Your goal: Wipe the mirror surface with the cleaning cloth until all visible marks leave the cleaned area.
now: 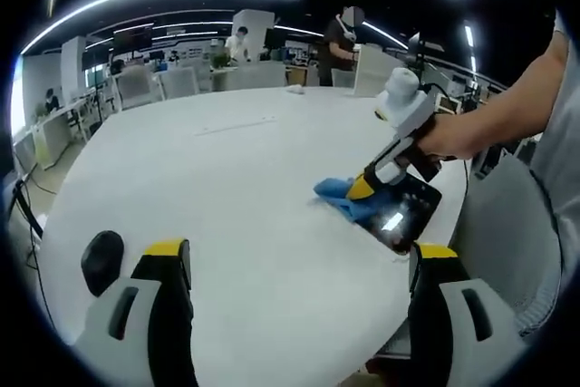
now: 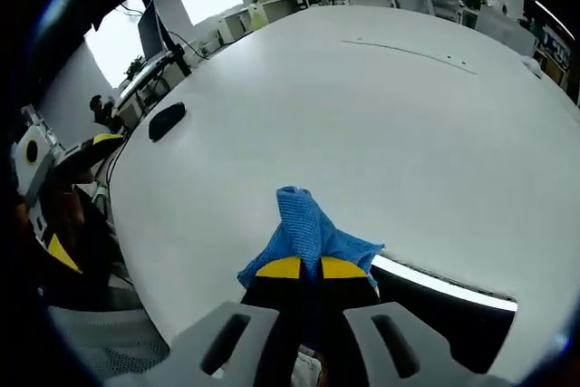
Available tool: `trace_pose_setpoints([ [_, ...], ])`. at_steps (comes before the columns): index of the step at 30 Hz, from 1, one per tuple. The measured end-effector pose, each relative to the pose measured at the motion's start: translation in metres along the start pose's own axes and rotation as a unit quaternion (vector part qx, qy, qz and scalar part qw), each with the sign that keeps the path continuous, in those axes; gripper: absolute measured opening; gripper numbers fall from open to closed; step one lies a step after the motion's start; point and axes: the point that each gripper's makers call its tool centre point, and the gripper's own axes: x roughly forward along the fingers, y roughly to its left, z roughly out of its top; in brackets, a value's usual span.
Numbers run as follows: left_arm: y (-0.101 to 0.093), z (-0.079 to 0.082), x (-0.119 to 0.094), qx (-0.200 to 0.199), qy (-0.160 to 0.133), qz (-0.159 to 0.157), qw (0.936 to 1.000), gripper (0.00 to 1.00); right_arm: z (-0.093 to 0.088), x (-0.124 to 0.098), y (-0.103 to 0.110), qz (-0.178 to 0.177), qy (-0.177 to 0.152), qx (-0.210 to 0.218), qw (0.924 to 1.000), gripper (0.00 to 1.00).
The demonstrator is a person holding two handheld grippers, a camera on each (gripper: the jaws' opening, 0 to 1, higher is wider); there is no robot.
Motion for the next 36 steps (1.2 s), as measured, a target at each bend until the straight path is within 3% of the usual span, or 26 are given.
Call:
trace_pose_setpoints([
  [15, -0.003, 0.005, -0.008, 0.004, -0.007, 0.006, 0.9999, 0.99, -0.014, -0.007, 0.012, 0.008, 0.010, 0.005, 0.9999, 0.00],
  [23, -0.006, 0.011, -0.003, 0.006, -0.010, 0.003, 0.9999, 0.99, -0.024, -0.010, 0.019, 0.021, 0.020, 0.009, 0.9995, 0.00],
  [36, 0.002, 0.015, -0.001, 0.009, -0.017, 0.006, 0.9998, 0.99, -0.024, -0.010, 0.018, 0.023, 0.013, -0.032, 0.9991, 0.00],
])
